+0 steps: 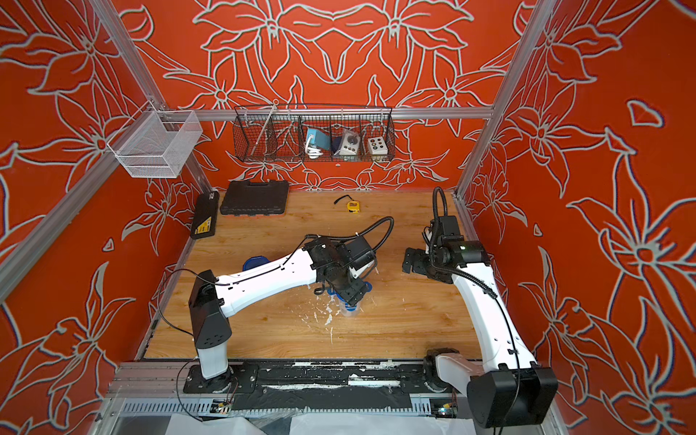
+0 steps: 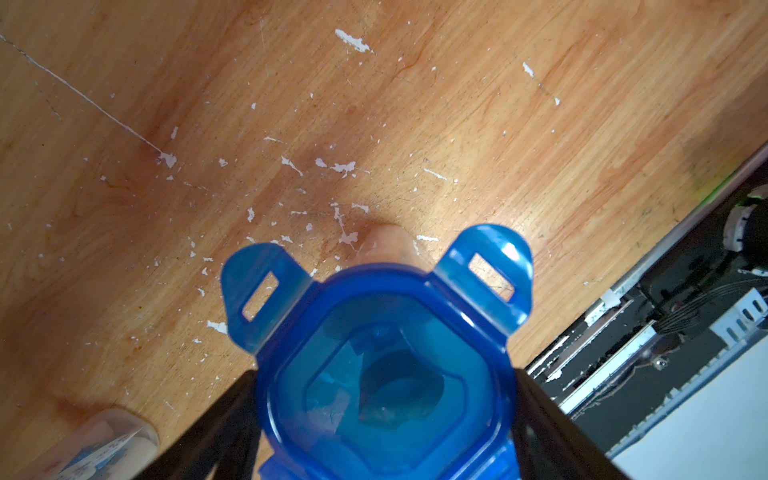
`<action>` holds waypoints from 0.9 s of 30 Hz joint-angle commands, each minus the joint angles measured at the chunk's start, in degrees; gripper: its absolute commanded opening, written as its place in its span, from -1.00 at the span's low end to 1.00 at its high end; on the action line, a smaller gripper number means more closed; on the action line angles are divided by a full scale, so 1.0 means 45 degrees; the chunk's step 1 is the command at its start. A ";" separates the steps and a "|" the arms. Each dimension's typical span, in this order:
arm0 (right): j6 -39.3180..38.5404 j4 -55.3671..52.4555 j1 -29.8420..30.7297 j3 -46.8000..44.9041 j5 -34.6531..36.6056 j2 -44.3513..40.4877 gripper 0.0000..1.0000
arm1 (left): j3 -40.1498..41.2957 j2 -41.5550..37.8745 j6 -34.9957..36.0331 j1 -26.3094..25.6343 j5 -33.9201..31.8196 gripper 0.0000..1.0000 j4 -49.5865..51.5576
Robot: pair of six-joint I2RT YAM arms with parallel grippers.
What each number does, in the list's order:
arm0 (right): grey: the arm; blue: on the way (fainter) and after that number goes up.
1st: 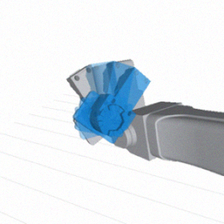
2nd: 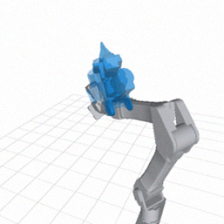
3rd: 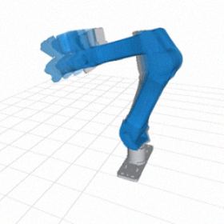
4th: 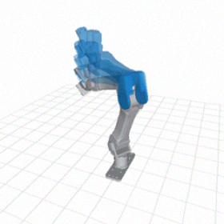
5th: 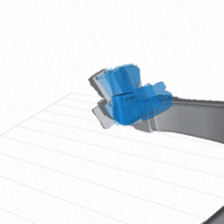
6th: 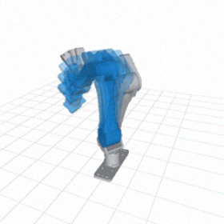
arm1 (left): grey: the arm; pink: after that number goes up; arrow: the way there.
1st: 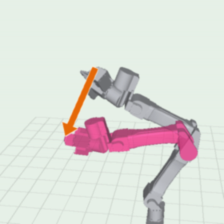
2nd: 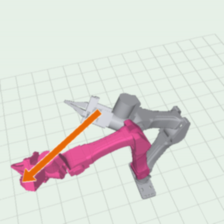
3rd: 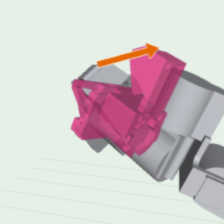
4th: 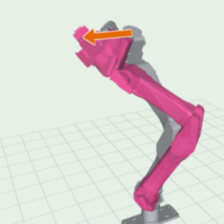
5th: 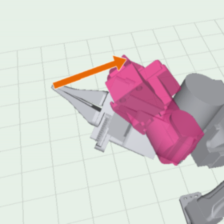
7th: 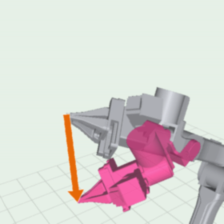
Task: Pack away toiletry kits
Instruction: Close the lid on the container.
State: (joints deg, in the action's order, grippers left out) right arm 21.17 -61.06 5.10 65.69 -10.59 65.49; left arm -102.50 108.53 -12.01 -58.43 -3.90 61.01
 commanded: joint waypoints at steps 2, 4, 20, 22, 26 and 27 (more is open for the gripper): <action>-0.0096 -0.0194 -0.0090 -0.0030 -0.0010 -0.0160 0.97 | -0.0328 0.0296 -0.0102 -0.0217 0.0079 0.46 0.0411; -0.0095 -0.0199 -0.0111 -0.0008 -0.0010 -0.0157 0.96 | -0.0227 0.0317 -0.0143 -0.0256 0.0110 0.46 0.0387; -0.0002 -0.0140 -0.0196 -0.0184 -0.0108 -0.0130 0.96 | 0.0717 0.0115 -0.0456 -0.0296 -0.0891 0.46 0.0718; 0.0000 -0.0124 -0.0223 -0.0184 -0.0117 -0.0108 0.96 | 0.0775 0.0035 -0.0461 -0.0296 -0.0891 0.46 0.0704; -0.0008 -0.0109 -0.0233 -0.0203 -0.0142 -0.0111 0.95 | 0.0856 0.0001 -0.0451 -0.0296 -0.0890 0.46 0.0717; 0.0022 -0.0106 -0.0221 -0.0232 -0.0147 -0.0124 0.96 | 0.0826 -0.0016 -0.0432 -0.0296 -0.0876 0.47 0.0765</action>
State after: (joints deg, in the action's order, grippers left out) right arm 21.19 -61.06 4.40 65.69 -10.66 65.49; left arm -100.77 107.83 -13.63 -59.64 -5.96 59.46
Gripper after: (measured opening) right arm 0.978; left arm 0.802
